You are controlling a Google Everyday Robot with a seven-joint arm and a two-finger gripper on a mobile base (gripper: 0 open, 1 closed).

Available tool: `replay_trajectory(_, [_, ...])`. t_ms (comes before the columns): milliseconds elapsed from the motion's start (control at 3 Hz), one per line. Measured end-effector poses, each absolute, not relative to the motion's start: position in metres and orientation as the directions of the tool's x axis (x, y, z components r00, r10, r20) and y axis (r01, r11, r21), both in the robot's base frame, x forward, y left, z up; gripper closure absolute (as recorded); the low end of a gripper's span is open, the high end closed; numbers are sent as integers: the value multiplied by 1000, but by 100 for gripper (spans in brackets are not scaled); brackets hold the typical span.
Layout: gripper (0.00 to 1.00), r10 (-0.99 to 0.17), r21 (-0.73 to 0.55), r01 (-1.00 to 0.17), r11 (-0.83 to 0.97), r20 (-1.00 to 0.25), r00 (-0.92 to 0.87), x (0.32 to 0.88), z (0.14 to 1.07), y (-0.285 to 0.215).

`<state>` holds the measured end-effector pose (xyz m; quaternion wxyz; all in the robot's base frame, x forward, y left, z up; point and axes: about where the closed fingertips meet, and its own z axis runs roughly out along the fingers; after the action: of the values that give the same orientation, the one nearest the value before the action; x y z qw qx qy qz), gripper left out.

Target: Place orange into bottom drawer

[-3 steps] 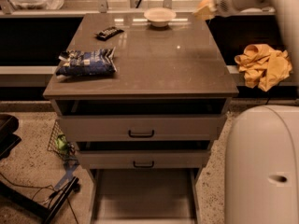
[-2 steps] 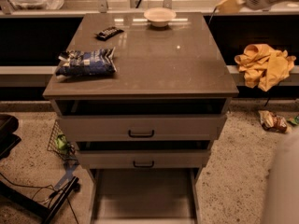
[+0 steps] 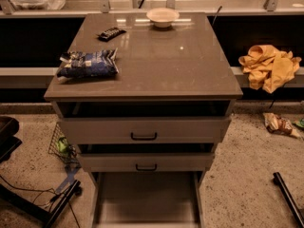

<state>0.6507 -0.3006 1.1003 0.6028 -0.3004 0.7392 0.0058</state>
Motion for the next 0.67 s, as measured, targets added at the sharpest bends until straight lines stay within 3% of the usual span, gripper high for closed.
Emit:
replay_trajectory(333, [100,-384,-241,-616,750,-917,-109,590,1005,-268])
replay_trajectory(667, [100,-361,-103,-688,718,-901,-242,526,898,-298])
